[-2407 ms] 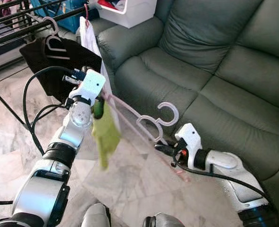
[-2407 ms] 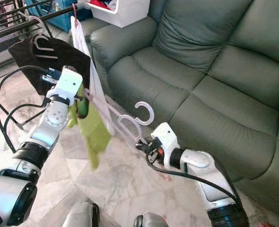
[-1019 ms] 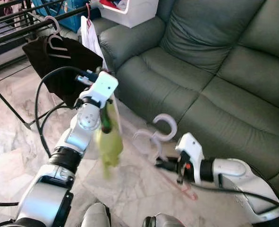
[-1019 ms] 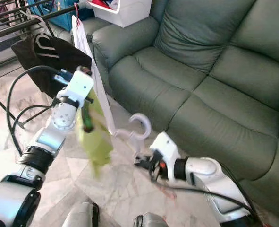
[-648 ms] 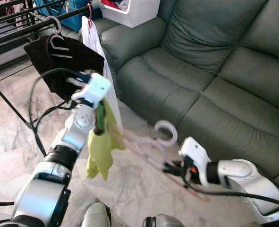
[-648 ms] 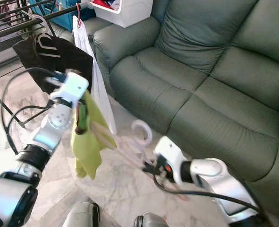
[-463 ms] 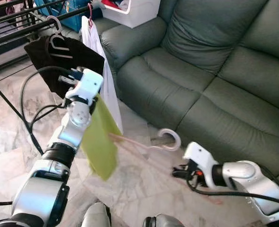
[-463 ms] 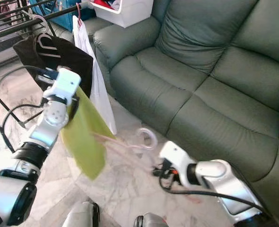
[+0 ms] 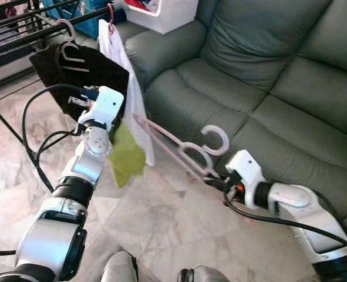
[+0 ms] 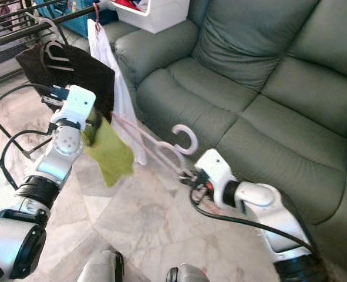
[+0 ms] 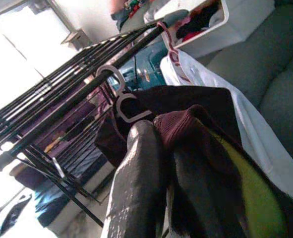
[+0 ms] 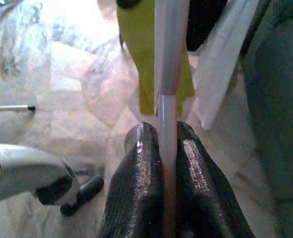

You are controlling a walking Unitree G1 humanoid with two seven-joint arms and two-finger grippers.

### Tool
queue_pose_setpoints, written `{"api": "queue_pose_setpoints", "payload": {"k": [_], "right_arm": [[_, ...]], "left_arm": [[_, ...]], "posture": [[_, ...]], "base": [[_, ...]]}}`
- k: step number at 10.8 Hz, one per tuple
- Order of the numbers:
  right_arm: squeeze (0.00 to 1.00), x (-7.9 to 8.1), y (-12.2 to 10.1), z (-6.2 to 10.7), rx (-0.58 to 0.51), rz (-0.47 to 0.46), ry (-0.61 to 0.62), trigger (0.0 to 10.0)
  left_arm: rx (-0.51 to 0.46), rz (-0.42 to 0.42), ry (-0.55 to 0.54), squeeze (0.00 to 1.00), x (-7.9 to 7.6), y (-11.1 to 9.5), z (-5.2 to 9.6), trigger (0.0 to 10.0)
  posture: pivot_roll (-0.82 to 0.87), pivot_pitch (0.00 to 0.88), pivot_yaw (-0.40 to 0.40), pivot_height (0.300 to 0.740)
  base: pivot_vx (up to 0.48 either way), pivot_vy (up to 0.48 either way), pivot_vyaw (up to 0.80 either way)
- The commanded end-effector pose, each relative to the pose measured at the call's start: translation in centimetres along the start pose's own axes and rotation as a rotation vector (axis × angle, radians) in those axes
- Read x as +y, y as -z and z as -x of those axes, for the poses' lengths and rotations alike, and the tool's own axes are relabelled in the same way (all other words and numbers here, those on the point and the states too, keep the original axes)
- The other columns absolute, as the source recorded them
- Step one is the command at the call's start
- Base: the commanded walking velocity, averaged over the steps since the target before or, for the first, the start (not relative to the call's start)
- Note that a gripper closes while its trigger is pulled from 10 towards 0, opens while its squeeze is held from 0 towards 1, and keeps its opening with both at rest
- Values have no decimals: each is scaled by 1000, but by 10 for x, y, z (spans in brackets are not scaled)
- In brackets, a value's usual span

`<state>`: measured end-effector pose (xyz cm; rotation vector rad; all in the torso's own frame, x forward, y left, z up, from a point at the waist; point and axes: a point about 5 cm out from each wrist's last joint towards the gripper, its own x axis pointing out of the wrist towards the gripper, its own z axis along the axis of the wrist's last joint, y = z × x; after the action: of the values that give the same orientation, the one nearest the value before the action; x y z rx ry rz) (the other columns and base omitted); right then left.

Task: Hang hanger

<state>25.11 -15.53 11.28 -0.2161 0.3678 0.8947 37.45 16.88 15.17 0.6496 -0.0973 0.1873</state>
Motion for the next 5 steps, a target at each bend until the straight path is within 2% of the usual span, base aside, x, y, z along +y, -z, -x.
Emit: {"api": "queue_pose_setpoints", "payload": {"k": [1, 3, 5], "right_arm": [[0, 2, -7, 0, -39, -2, -10, 10000], [0, 9, -7, -4, -46, -17, -59, 10000], [0, 4, -3, -5, -37, -31, -51, 10000]], "left_arm": [[-47, 10, -1, 0, -1, -15, -3, 10000], [-77, 39, 27, 0, -6, -22, 0, 10000], [-114, 106, 67, 0, -5, -31, 1, 10000]], "posture": [[-31, 81, -61, 740], [-26, 82, -62, 740], [-21, 80, -65, 740]], "base": [[0, 0, 0], [0, 0, 0], [0, 0, 0]]}}
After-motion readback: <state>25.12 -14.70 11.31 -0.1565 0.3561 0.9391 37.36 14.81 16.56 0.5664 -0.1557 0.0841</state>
